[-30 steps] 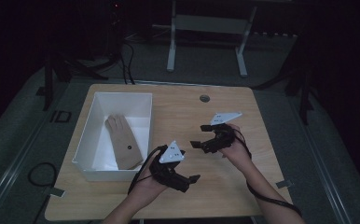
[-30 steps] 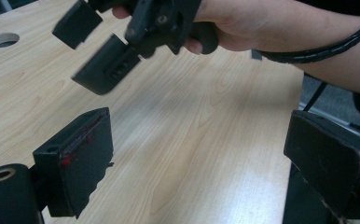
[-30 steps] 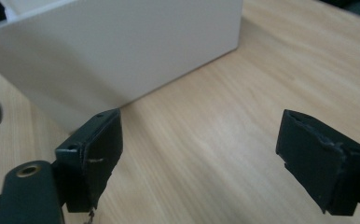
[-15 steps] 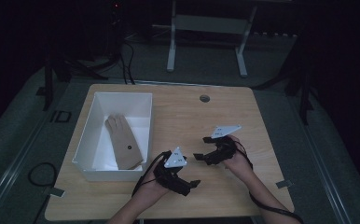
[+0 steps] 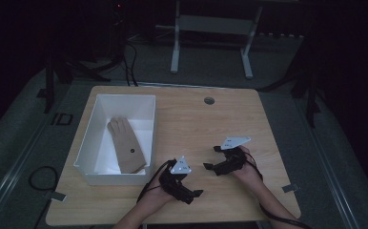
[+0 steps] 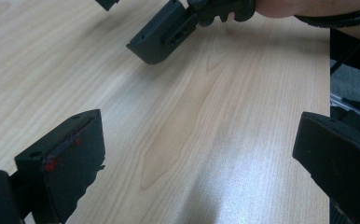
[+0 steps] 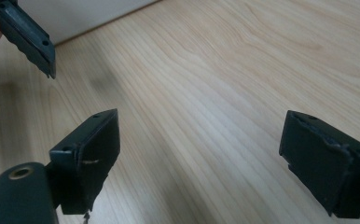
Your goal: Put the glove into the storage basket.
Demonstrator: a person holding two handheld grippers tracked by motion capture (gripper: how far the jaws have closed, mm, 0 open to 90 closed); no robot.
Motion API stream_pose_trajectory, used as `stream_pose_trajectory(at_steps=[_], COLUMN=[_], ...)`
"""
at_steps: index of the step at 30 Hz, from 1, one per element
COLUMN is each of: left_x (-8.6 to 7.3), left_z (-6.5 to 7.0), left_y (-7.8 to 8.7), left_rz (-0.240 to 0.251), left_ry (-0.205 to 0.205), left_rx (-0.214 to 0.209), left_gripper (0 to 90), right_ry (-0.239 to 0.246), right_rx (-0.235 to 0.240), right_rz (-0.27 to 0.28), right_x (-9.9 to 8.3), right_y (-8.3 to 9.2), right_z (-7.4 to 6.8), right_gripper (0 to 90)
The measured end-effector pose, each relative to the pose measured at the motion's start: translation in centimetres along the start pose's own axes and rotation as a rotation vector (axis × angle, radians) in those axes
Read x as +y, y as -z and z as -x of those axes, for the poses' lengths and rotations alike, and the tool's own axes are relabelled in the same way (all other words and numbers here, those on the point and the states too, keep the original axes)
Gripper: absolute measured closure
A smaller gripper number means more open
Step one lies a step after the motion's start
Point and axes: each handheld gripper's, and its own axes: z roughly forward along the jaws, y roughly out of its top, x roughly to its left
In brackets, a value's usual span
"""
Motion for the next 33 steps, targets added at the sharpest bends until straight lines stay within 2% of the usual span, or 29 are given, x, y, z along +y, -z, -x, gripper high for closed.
stream_pose_trajectory(at_steps=[5, 9, 17, 21, 25, 33], left_x=[-0.4, -0.7, -1.0, -1.0, -1.1, -1.1], left_z=[0.0, 0.2, 0.4, 0.5, 0.6, 0.6], left_y=[-0.9, -1.5, -2.0, -2.1, -2.1, -2.0], left_rz=[-0.029, -0.057, -0.031, -0.038, -0.037, -0.025], left_ry=[-0.005, -0.031, -0.064, -0.081, -0.084, -0.092], left_rx=[-0.008, -0.013, -0.030, -0.032, -0.035, -0.034], left_gripper=[2.8, 2.8, 4.4, 4.3, 4.3, 4.3], right_ry=[-0.003, 0.003, 0.011, 0.004, -0.005, 0.013], right_rx=[-0.007, -0.015, -0.032, -0.041, -0.048, -0.068], right_rz=[-0.001, -0.004, -0.008, -0.007, 0.008, 0.019], right_x=[-1.3, -1.9, -3.3, -4.0, -4.3, -4.7], right_y=[0.3, 0.5, 1.0, 1.3, 1.8, 2.3], right_z=[0.1, 0.0, -0.4, -0.3, -0.2, 0.0], right_gripper=[12.4, 12.4, 12.3, 12.3, 12.3, 12.3])
